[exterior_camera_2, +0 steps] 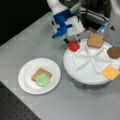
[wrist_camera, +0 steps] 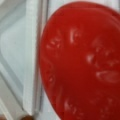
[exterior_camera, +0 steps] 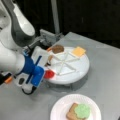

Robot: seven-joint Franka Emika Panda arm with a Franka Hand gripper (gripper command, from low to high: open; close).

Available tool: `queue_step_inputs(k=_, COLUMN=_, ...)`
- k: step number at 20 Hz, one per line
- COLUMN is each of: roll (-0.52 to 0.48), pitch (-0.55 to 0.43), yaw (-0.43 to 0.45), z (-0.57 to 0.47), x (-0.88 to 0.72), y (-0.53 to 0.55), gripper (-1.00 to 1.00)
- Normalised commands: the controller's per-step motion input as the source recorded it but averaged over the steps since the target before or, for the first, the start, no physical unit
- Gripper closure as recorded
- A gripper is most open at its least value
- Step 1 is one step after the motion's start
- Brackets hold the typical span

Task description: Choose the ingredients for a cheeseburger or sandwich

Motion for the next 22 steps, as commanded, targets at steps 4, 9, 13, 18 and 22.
queue_step_inputs(k=4, roll=0.300, pitch=-0.065, yaw=0.069, z=-0.10, x=0.12, y=-0.18, gripper=-1.00)
queue_step_inputs(k=9, roll=0.311, pitch=-0.058, yaw=0.064, z=-0.08, x=0.14, y=-0.20, gripper=-1.00)
queue_step_inputs(k=13, roll=0.272, pitch=-0.040, yaw=0.059, z=-0.06, x=0.16, y=-0.20, gripper=-1.00)
queue_step_inputs(k=18, roll=0.328, pitch=-0.057, yaw=0.080, z=-0.06, x=0.15, y=-0.23, gripper=-1.00)
queue_step_inputs(k=22, roll=0.423, pitch=-0.068, yaw=0.099, z=-0.05, x=0.13, y=-0.28, gripper=-1.00)
